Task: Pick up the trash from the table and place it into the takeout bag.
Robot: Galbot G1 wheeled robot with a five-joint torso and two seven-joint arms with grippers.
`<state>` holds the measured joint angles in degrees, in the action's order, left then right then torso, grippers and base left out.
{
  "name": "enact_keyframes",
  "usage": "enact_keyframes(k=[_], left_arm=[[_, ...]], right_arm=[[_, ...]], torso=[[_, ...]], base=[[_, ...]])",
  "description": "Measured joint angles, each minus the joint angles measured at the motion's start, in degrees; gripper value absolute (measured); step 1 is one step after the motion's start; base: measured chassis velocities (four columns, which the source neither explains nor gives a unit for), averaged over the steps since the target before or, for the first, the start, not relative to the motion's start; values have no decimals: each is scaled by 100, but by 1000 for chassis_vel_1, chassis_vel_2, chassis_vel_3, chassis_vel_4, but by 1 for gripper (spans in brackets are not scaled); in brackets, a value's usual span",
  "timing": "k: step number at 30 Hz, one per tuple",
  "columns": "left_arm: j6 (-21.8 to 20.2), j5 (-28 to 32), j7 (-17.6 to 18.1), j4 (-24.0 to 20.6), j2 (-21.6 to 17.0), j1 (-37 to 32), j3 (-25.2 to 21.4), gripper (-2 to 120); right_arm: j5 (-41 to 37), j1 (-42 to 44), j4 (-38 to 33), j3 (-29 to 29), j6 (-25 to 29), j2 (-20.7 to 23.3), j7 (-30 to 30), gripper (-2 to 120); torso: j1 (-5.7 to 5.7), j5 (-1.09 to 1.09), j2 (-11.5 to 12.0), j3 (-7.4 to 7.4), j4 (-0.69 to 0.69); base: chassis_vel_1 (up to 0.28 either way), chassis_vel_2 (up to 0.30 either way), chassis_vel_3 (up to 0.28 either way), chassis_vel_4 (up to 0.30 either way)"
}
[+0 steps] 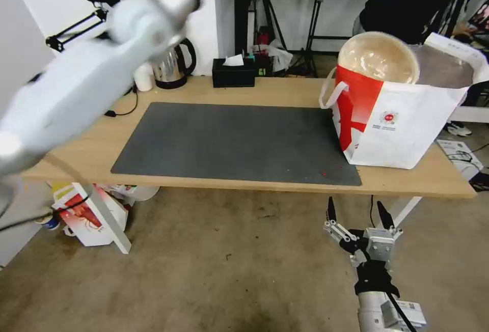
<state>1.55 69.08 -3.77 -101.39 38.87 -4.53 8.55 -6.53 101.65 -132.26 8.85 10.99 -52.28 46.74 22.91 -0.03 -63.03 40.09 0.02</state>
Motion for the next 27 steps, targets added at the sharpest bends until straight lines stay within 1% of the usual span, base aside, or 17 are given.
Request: enact_keyframes(k=[2,3,4,5,7,8,9,10,11,12,14,17,18,21,22,23,27], left_arm=[[73,-84,116,-665,-332,-1238,-1078,100],[73,-84,116,-665,-332,-1238,-1078,100],[141,-140,177,-958,-439,-1876,-1572,100],[190,-249,219,-1209,-462,-2611,-2121,100],[217,-450,246,-1495,-377,-3632,-2953,100],[217,-450,246,-1495,-377,-3632,-2953,100],[239,-580,251,-1653,-265,-4194,-3380,100],[248,-721,254,-1823,-129,-4725,-3749,100],[257,-844,259,-1950,-9,-5064,-3977,100],[257,-844,259,-1950,-9,-5064,-3977,100],[280,-1160,268,-2238,306,-5691,-4353,100],[319,-1728,257,-2624,950,-6558,-4721,100],[319,-1728,257,-2624,950,-6558,-4721,100],[440,-2254,190,-2788,1548,-7128,-4795,100],[475,-2454,137,-2861,1816,-7309,-4808,100],[475,-2454,137,-2861,1816,-7309,-4808,100],[611,-3064,-32,-3027,2648,-7853,-4659,100]], right_arm=[[0,0,0,0,0,0,0,100],[0,0,0,0,0,0,0,100],[0,0,0,0,0,0,0,100],[1,1,0,0,0,0,0,100],[0,1,0,0,0,0,0,100],[0,1,0,0,0,0,0,100],[0,0,0,0,0,0,0,100],[0,0,0,0,0,0,0,100],[0,1,0,0,0,0,0,100],[0,1,0,0,0,0,0,100],[0,1,0,0,0,1,0,100],[0,1,0,0,0,0,0,100],[0,1,0,0,0,0,0,100],[0,1,0,0,0,1,0,100],[0,1,0,-2,0,0,-1,100],[0,1,0,-2,0,0,-1,100],[0,1,0,-1,0,0,0,100]], torso=[[0,-1,0,0,-1],[0,-1,0,0,-1],[0,6,0,-1,1],[-1,4,0,-1,-1],[0,-1,0,0,-4],[0,-1,0,0,-4],[0,5,0,0,-3],[0,0,0,0,1],[0,-1,0,0,-1],[0,-1,0,0,-1],[0,5,0,0,-3],[0,6,0,0,-2],[0,6,0,0,-2],[0,3,0,0,-1],[0,5,0,1,-4],[0,5,0,1,-4],[0,4,0,1,-2]], base=[[0,0,0,0],[0,0,0,0],[0,0,0,0],[0,0,0,0],[0,0,0,0],[0,0,0,0],[0,0,0,0],[0,0,0,0],[0,0,0,0],[0,0,0,0],[0,0,0,0],[0,0,0,0],[0,0,0,0],[0,0,0,0],[0,0,0,0],[0,0,0,0],[0,0,0,0]])
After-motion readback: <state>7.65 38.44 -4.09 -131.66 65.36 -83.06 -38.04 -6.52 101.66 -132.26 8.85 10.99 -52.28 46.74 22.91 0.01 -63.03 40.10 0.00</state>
